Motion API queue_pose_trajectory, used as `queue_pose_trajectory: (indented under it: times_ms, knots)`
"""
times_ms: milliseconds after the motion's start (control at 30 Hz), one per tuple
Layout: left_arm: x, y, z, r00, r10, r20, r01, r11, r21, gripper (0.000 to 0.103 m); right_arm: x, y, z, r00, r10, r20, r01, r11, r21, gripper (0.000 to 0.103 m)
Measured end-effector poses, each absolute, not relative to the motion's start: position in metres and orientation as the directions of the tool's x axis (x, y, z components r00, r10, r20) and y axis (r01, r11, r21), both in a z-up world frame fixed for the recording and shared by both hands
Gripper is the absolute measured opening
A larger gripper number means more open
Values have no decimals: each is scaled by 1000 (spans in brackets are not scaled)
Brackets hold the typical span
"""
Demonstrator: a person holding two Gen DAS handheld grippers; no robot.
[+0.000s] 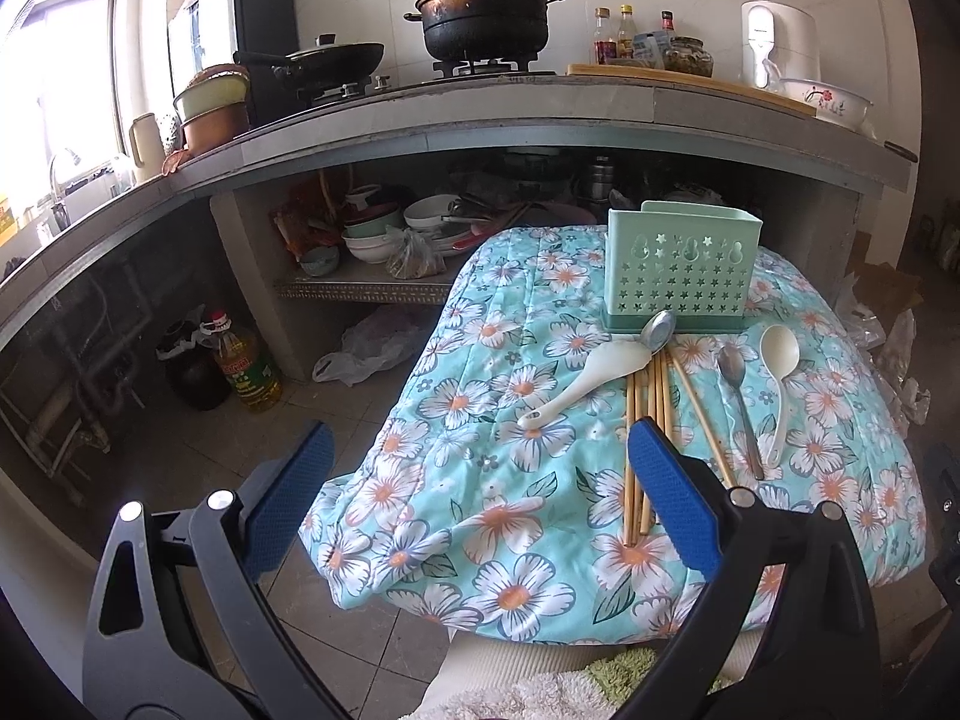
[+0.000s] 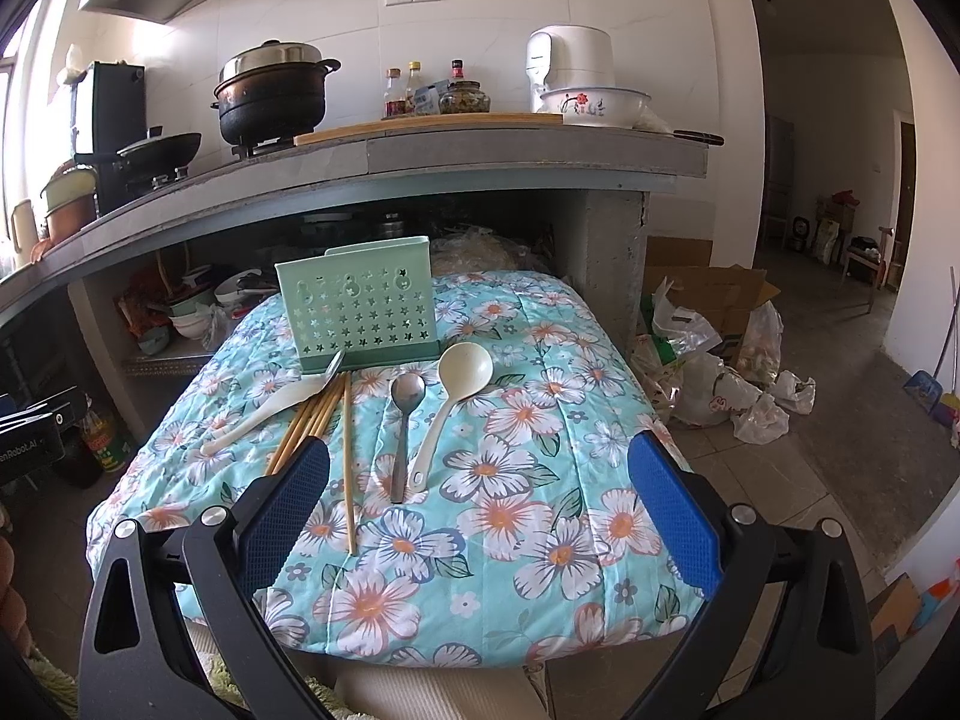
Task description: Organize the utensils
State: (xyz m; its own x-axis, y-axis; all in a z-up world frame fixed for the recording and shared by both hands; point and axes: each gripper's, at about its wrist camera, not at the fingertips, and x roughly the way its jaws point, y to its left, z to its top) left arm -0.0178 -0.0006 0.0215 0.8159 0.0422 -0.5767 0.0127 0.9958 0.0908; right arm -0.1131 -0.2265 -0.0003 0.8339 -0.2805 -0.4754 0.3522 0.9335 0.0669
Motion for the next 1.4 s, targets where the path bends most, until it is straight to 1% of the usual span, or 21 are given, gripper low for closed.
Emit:
queue_pose_trajectory:
  times_ms: [1400]
  knots:
    - [-17, -8, 16, 798, 18, -602, 44, 995, 88, 95, -113, -226, 0, 834, -283, -474, 355, 933, 68, 97]
